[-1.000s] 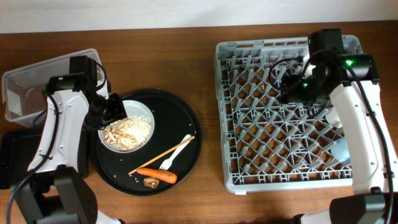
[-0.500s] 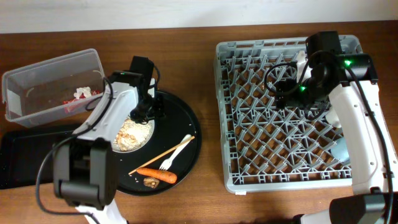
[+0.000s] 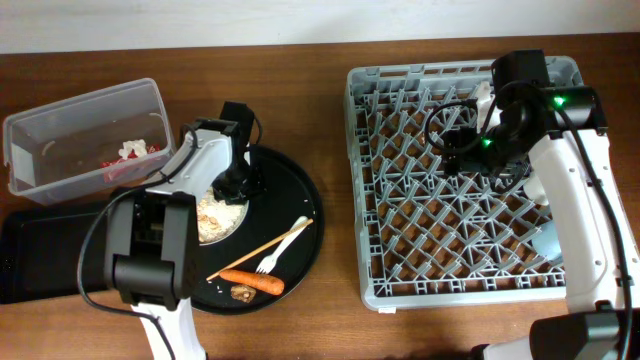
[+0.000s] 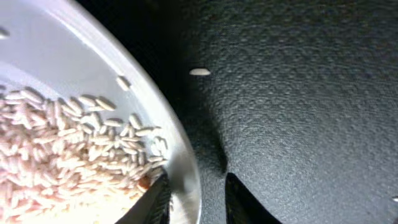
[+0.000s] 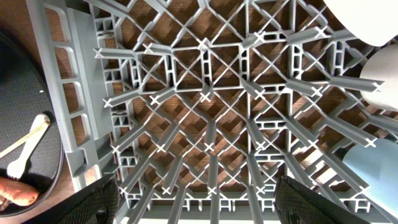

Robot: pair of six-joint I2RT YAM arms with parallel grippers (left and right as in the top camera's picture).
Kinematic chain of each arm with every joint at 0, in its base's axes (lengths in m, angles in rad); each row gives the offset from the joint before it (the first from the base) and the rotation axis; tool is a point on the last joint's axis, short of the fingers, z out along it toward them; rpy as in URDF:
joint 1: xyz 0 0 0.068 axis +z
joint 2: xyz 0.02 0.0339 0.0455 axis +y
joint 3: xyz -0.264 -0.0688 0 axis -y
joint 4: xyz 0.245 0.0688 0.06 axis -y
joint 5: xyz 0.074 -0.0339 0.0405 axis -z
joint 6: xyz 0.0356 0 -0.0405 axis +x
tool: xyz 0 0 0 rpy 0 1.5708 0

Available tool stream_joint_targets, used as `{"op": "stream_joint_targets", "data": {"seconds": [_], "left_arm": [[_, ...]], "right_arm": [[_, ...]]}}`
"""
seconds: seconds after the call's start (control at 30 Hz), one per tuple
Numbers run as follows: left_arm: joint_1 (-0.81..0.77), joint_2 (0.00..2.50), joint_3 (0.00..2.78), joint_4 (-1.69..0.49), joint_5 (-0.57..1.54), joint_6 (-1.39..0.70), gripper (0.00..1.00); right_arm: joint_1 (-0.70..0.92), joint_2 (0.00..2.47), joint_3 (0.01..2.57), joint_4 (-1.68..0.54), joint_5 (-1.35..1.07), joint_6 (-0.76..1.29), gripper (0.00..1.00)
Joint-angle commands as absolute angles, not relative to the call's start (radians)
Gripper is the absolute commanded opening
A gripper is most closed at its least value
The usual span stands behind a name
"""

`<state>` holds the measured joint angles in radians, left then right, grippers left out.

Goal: Sort waste into correct bins and load items into the dishwasher rack
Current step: 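Grasp the white rice plate's rim with the left gripper, then lift and tip the white plate left, dumping rice onto the black tray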

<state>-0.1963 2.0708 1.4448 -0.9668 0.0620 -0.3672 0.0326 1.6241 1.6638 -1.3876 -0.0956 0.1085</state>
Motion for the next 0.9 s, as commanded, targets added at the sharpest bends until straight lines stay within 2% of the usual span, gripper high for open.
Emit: {"op": "stream_joint_targets", "data": {"seconds": [0.0, 0.07, 0.1, 0.3, 0.63, 0.87], "left_arm": [[-0.203, 2.132, 1.440, -0.966, 0.055, -0.373, 0.16], [-0.203, 2.132, 1.440, -0.973, 0.054, -0.373, 0.09], [-0.203, 2.132, 1.440, -0.979, 0.036, -0.373, 0.01], [-0.203, 2.131, 1.444, -1.014, -0.023, -0.373, 0.00], [-0.275, 2.131, 1.662, -1.279, -0.249, -0.374, 0.00], [-0.302, 2.119, 1.690, -1.385, -0.258, -0.419, 0.00]], "right_arm": [[0.039, 1.624, 1.658, -1.388, -0.102, 0.108, 0.83], [0.039, 1.624, 1.658, -1.388, -0.102, 0.108, 0.83], [0.039, 1.624, 1.658, -1.388, -0.102, 0.108, 0.83], [0.039, 1.624, 1.658, -1.391, -0.101, 0.108, 0.83], [0.039, 1.624, 1.658, -1.392, -0.101, 0.108, 0.83], [0.039, 1.624, 1.658, -1.392, -0.101, 0.108, 0.83]]}}
